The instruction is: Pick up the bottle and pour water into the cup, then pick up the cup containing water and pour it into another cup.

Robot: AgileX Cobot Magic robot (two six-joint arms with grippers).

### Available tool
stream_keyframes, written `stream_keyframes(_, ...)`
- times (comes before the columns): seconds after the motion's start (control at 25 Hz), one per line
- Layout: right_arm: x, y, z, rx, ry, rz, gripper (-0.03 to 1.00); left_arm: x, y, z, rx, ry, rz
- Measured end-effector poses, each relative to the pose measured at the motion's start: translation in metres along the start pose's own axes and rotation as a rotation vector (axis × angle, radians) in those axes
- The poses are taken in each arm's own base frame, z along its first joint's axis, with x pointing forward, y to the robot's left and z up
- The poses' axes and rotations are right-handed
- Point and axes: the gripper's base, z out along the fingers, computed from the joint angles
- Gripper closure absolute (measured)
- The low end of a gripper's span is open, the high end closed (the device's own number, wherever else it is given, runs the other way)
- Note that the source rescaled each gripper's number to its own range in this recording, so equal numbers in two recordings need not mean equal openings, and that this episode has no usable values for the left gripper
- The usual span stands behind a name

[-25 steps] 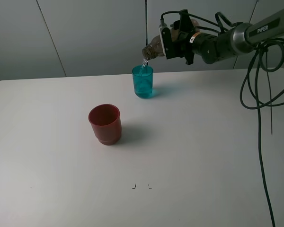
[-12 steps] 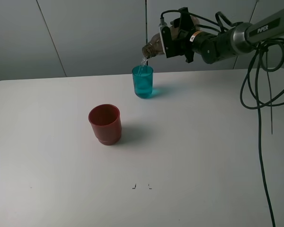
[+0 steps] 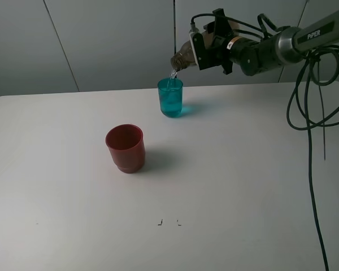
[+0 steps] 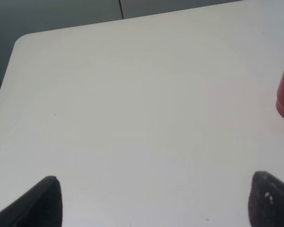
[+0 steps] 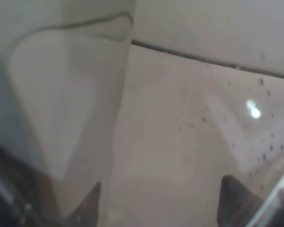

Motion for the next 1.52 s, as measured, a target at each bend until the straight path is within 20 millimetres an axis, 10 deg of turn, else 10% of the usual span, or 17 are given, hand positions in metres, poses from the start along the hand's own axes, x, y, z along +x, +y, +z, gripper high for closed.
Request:
stream_keyframes(0.76, 0.0, -0.001, 0.0, 0.007, 0.002, 0.022, 0.96, 0.0, 0.0, 0.0, 0.0, 0.0, 0.007)
stream_keyframes(1.52, 0.0, 0.003, -0.009, -0.172, 0.035, 0.673, 0.96, 0.0, 0.0, 0.0, 0.0, 0.0, 0.007)
